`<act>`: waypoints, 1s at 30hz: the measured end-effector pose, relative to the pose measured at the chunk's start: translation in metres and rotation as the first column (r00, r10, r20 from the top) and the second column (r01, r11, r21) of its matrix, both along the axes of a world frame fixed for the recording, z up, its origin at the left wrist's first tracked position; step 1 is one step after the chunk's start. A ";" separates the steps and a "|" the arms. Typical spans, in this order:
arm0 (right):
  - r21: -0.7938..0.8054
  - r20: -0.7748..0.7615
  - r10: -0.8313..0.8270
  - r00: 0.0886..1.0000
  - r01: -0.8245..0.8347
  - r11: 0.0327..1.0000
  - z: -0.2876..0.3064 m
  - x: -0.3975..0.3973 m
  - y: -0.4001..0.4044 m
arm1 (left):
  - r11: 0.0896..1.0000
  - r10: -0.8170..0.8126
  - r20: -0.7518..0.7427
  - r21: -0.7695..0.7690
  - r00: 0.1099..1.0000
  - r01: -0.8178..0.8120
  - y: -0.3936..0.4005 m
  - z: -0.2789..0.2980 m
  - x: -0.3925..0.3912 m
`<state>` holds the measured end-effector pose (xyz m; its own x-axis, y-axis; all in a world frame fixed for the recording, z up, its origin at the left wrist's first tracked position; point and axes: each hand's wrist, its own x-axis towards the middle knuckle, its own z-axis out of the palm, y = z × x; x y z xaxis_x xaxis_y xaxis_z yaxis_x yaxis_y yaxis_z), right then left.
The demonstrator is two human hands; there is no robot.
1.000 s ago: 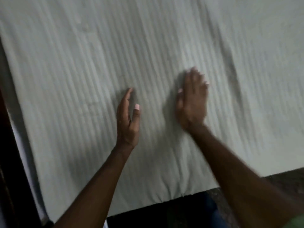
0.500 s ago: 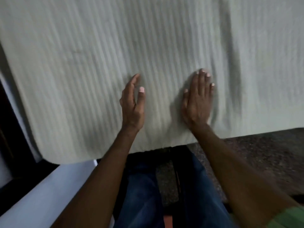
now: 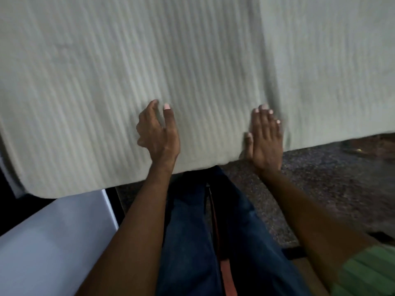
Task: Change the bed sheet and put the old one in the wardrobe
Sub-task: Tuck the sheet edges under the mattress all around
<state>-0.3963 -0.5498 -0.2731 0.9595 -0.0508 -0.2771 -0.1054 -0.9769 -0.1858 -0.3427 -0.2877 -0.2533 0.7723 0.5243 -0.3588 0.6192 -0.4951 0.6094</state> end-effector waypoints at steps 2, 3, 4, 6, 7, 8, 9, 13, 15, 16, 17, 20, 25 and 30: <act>0.047 0.054 -0.164 0.985 0.161 0.986 0.006 0.014 0.006 | 0.998 -0.060 0.093 -0.013 0.994 0.062 -0.020 0.002 0.006; 0.104 0.090 -0.165 0.982 0.156 0.982 0.011 0.018 0.024 | 0.989 -0.123 0.161 -0.057 0.979 0.134 -0.033 0.001 0.006; 0.140 0.093 -0.109 0.990 0.095 0.986 0.008 0.017 0.050 | 0.971 -0.181 0.221 -0.112 0.958 0.209 -0.046 0.000 0.004; 0.127 0.100 -0.001 0.995 -0.012 0.992 0.004 0.004 0.102 | 0.925 -0.261 0.277 -0.203 0.925 0.322 -0.072 -0.001 -0.002; 0.125 0.140 0.006 0.990 -0.024 0.992 -0.006 0.000 0.115 | 0.912 -0.280 0.267 -0.226 0.922 0.342 -0.083 -0.001 -0.002; 0.125 0.147 -0.004 0.989 -0.015 0.992 -0.009 0.009 0.119 | 0.907 -0.299 0.238 -0.229 0.924 0.353 -0.092 -0.001 0.002; 0.075 0.120 0.057 0.991 -0.066 0.995 -0.006 0.015 0.111 | 0.909 -0.324 0.197 -0.207 0.925 0.362 -0.098 -0.003 0.005; 0.000 -0.049 0.284 0.958 -0.284 0.959 -0.001 0.014 0.010 | 0.904 -0.420 0.056 -0.066 0.906 0.423 -0.100 -0.009 0.008; -0.063 -0.076 0.132 0.988 -0.137 0.989 -0.002 0.010 -0.051 | 0.907 -0.420 0.042 -0.022 0.907 0.421 -0.100 -0.011 0.011; -0.090 -0.085 0.047 0.995 -0.055 0.994 -0.001 0.011 -0.075 | 0.908 -0.419 0.035 0.006 0.907 0.419 -0.101 -0.012 0.014; -0.107 -0.089 -0.016 0.996 0.007 0.994 0.002 0.013 -0.091 | 0.910 -0.414 0.025 0.033 0.910 0.413 -0.102 -0.012 0.016; -0.063 -0.039 -0.176 0.984 0.173 0.983 0.008 0.013 -0.103 | 0.907 -0.417 0.027 0.083 0.909 0.413 -0.117 -0.005 0.006; 0.070 -0.073 0.037 0.997 -0.032 0.997 0.006 0.003 -0.051 | 0.828 -0.555 0.143 -0.001 0.819 0.561 -0.168 0.005 -0.010; -0.018 -0.060 0.205 0.977 -0.206 0.978 -0.007 -0.001 -0.138 | 0.773 -0.629 0.130 0.007 0.766 0.634 -0.223 0.003 -0.021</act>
